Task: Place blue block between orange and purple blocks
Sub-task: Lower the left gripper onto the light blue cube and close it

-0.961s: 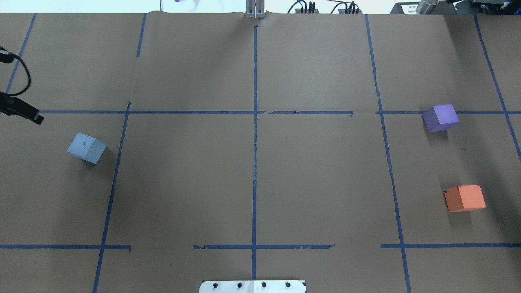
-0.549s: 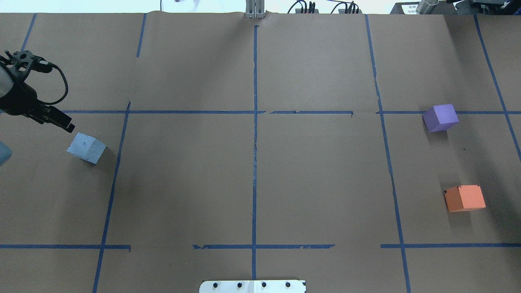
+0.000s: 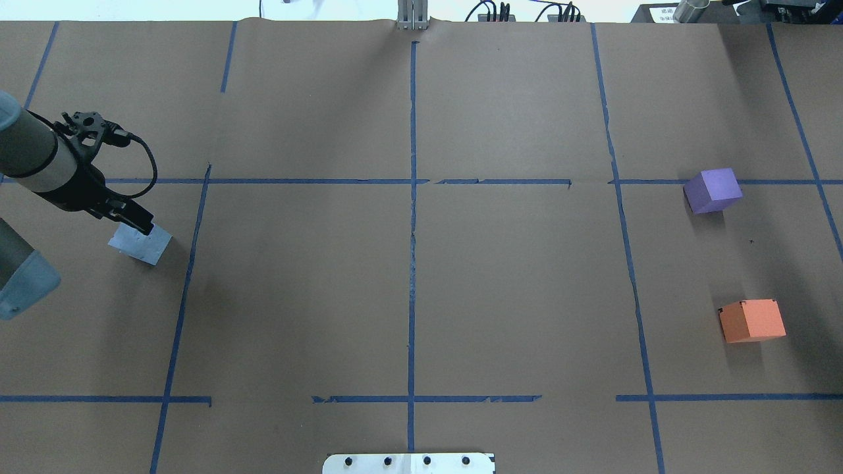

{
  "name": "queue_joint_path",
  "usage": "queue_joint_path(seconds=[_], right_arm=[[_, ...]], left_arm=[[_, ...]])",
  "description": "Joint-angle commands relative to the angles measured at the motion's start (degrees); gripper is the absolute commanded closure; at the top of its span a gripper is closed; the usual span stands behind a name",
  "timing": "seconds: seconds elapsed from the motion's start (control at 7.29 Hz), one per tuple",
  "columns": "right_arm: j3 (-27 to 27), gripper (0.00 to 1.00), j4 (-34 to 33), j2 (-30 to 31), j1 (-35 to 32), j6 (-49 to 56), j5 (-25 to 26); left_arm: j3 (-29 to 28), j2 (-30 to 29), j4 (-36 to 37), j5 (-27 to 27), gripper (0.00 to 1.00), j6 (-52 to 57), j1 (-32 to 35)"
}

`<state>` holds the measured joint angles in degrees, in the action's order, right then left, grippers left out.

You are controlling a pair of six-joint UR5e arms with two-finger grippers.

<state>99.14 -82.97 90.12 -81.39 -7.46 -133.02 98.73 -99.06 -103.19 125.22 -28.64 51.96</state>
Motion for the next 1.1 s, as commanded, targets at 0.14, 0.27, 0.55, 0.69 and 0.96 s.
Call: queue_joint_path(seconds=[0.14, 0.27, 0.55, 0.69, 0.96], right_arm=[[0.0, 0.0, 0.0, 0.32, 0.01, -0.01, -0.04], [0.0, 0.0, -0.09, 0.32, 0.01, -0.01, -0.04], [0.17, 0.0, 0.0, 0.32, 0.01, -0.01, -0.13], [0.35, 0.0, 0.0, 0.32, 0.01, -0.01, -0.13], [0.44, 0.0, 0.0, 0.32, 0.01, -0.01, -0.13]], left_arm=[[-2.04, -0.08, -0.17, -0.24, 0.0, -0.27, -3.35], [-3.26, -0.78, -0.25, -0.33, 0.0, -0.19, -3.61], [-5.03, -1.48, -0.17, -3.11, 0.0, -0.27, -3.7], [-5.12, -1.92, -0.25, -6.27, 0.21, -0.27, -3.62], [-3.2, -2.19, -0.17, -6.57, 0.73, -0.36, -3.18]])
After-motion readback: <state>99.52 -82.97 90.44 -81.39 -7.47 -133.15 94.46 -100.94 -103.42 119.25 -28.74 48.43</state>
